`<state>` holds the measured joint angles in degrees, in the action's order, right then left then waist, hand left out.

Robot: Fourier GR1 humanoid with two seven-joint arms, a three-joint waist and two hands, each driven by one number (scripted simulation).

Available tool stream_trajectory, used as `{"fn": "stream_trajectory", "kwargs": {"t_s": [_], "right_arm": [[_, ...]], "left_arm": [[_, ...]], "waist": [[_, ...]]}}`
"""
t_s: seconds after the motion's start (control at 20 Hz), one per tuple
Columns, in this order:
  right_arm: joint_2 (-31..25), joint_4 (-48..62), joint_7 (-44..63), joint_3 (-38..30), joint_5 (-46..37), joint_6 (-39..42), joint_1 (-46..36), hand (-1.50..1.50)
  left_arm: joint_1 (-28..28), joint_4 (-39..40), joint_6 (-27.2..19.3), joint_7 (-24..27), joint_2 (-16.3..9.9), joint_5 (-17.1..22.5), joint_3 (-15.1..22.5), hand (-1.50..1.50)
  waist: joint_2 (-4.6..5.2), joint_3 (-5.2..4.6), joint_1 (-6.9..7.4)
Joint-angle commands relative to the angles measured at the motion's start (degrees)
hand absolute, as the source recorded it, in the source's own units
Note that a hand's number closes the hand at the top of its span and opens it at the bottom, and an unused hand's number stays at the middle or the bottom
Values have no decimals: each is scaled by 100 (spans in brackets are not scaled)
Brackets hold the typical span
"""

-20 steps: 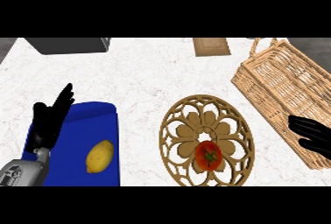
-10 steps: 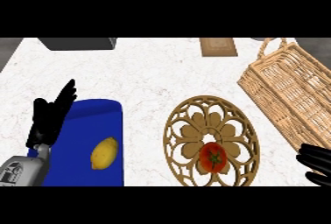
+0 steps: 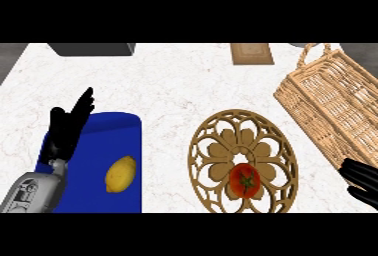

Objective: Pick the tomato from the placemat and place it in the basket

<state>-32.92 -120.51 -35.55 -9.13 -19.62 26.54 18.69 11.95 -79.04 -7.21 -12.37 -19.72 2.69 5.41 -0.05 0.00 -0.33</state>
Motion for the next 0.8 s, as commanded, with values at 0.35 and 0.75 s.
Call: {"fn": "stream_trajectory", "kwargs": {"t_s": [0.35, 0.75], "right_arm": [[903, 720, -45, 691, -1068, -73, -627, -150], [1455, 1588, -279, 1153, -1871, -563, -1045, -150]], "left_arm": [[-349, -517, 281, -215, 196, -245, -211, 0], [-217, -118, 492, 142, 306, -389, -518, 0]], "waist": [[0, 1, 42], [3, 1, 41]]}}
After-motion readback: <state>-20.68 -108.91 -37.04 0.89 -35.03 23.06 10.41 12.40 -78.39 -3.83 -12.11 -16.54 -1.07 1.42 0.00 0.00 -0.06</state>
